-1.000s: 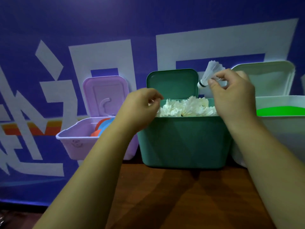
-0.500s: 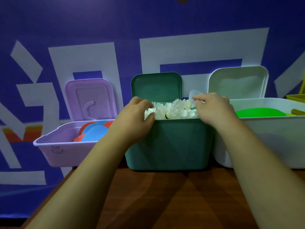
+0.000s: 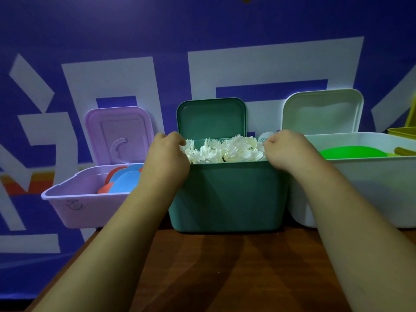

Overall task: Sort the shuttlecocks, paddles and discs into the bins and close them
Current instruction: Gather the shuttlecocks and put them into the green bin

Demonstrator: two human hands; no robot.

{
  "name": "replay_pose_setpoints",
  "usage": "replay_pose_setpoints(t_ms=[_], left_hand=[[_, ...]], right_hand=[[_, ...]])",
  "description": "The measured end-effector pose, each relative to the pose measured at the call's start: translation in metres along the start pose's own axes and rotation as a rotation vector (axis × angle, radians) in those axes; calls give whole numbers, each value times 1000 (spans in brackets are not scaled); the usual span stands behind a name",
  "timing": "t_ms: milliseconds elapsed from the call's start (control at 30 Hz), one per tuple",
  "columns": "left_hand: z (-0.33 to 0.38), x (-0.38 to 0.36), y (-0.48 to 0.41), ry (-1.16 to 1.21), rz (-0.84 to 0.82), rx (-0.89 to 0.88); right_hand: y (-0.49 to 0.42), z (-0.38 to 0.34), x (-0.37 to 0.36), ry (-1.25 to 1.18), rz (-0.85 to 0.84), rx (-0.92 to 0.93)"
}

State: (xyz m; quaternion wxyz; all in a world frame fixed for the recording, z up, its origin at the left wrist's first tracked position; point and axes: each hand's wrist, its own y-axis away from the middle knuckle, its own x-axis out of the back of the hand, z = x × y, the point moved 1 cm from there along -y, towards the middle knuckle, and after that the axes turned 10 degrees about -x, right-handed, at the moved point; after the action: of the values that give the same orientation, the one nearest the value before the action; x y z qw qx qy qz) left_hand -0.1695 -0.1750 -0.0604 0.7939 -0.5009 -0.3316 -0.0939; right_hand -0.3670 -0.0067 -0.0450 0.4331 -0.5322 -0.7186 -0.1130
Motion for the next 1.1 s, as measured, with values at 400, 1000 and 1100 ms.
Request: replay_pose_setpoints(t_ms=[400,1000,1100], left_hand=[[1,-6,4,-2,49,-77],[78,-28,-16,12,-112,-262],[76,-23,-24,8,-83,-185]], right_hand=[[0,-1,-1,-34,1,68],[3,2,11,81,-81,89],[5,2,10,47,-119,105]])
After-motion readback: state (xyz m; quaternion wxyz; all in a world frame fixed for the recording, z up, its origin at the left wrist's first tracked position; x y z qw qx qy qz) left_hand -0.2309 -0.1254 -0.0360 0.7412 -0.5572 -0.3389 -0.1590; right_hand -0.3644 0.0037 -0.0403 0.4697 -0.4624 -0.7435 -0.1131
